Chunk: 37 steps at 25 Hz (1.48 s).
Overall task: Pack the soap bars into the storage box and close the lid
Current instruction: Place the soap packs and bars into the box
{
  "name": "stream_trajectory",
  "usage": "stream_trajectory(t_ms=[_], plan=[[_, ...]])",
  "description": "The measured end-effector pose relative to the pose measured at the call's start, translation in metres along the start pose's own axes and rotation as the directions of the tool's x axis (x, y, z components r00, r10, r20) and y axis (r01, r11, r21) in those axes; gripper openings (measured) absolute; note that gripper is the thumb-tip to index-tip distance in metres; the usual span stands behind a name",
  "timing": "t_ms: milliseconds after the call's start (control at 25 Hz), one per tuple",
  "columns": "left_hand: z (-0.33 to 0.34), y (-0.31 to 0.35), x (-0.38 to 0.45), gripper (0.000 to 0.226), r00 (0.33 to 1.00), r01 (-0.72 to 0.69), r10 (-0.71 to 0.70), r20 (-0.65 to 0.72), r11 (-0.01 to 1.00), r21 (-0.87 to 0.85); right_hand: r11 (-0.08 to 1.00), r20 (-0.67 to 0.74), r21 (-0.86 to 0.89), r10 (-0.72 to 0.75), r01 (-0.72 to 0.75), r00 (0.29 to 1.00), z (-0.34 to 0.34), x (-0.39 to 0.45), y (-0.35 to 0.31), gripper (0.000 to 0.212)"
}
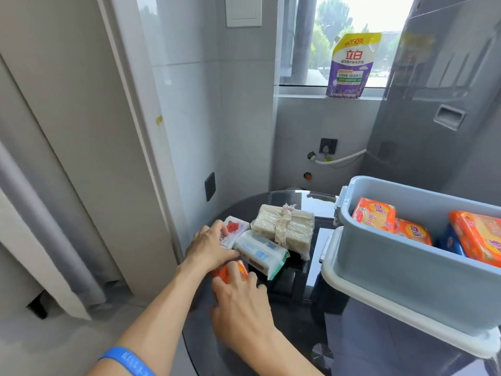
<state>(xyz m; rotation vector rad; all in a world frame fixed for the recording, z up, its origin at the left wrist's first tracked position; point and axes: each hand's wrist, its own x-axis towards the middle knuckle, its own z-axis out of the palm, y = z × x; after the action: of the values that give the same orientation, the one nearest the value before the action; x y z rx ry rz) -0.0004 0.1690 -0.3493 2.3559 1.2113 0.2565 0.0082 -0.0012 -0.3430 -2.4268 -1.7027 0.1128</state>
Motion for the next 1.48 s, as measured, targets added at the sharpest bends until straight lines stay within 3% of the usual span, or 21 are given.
stream_trajectory(t_ms=[80, 160, 240, 320, 400, 440, 520, 640, 760, 920, 1120, 1240, 1320, 1480], plan=[[0.000, -0.002, 0.000, 0.071, 1.000, 0.013, -0.013, 0.007, 0.999, 0.044, 0.999, -0.023, -0.004, 0.034, -0.034, 0.999, -0.004, -0.010, 0.021, 0.040], [0.001, -0.001, 0.001, 0.078, 0.999, 0.032, -0.035, 0.027, 0.993, 0.113, 0.989, 0.029, 0.077, 0.124, -0.126, 0.992, -0.014, -0.020, 0.046, 0.059], [0.001, 0.002, 0.001, 0.082, 0.996, 0.078, -0.084, 0.043, 0.989, 0.125, 0.968, 0.082, 0.142, 0.197, -0.207, 0.977, -0.028, -0.032, 0.064, 0.063], [-0.003, 0.009, 0.000, 0.077, 0.981, 0.193, -0.190, 0.042, 0.972, -0.131, 0.933, 0.134, 0.232, 0.249, -0.275, 0.959, -0.039, -0.046, 0.078, 0.060], [-0.012, 0.019, -0.003, 0.064, 0.959, 0.272, -0.274, 0.077, 0.807, -0.523, 0.854, 0.191, 0.386, 0.295, -0.348, 0.936, -0.054, -0.058, 0.091, 0.062], [-0.018, 0.024, -0.006, 0.057, 0.954, 0.279, -0.284, 0.099, 0.715, -0.640, 0.818, 0.214, 0.438, 0.308, -0.373, 0.927, -0.061, -0.062, 0.097, 0.061], [-0.025, 0.037, -0.015, 0.047, 0.964, 0.240, -0.245, 0.106, 0.626, -0.742, 0.784, 0.223, 0.490, 0.311, -0.382, 0.924, -0.075, -0.070, 0.107, 0.057], [-0.037, 0.069, -0.034, 0.044, 0.991, 0.101, -0.127, 0.034, 0.572, -0.814, 0.768, 0.162, 0.539, 0.308, -0.346, 0.937, -0.085, -0.080, 0.117, 0.054], [-0.039, 0.096, -0.044, 0.039, 0.998, 0.056, -0.063, 0.029, 0.490, -0.870, 0.826, 0.125, 0.456, 0.309, -0.331, 0.943, -0.079, -0.089, 0.125, 0.058], [-0.034, 0.103, -0.048, 0.031, 0.990, 0.138, -0.081, 0.116, 0.376, -0.916, 0.932, 0.130, 0.201, 0.278, -0.300, 0.952, -0.059, -0.083, 0.127, 0.050], [-0.023, 0.083, -0.041, 0.024, 0.981, 0.149, -0.175, 0.086, 0.384, -0.911, 0.985, -0.178, 0.111, 0.152, -0.134, 0.972, -0.083, 0.001, 0.130, 0.050], [-0.018, 0.078, -0.036, 0.026, 0.976, 0.155, -0.199, 0.084, 0.371, -0.916, 0.994, -0.070, 0.036, 0.107, -0.105, 0.992, -0.096, 0.067, 0.140, 0.070], [-0.016, 0.074, -0.033, 0.027, 0.978, 0.142, -0.194, 0.076, 0.354, -0.924, 0.988, 0.043, -0.049, 0.149, -0.147, 0.988, -0.086, 0.094, 0.145, 0.067], [-0.006, 0.070, -0.022, 0.026, 0.989, 0.073, -0.149, 0.011, 0.417, -0.906, 0.973, -0.055, -0.108, 0.197, -0.202, 0.979, -0.055, 0.113, 0.152, 0.053]])
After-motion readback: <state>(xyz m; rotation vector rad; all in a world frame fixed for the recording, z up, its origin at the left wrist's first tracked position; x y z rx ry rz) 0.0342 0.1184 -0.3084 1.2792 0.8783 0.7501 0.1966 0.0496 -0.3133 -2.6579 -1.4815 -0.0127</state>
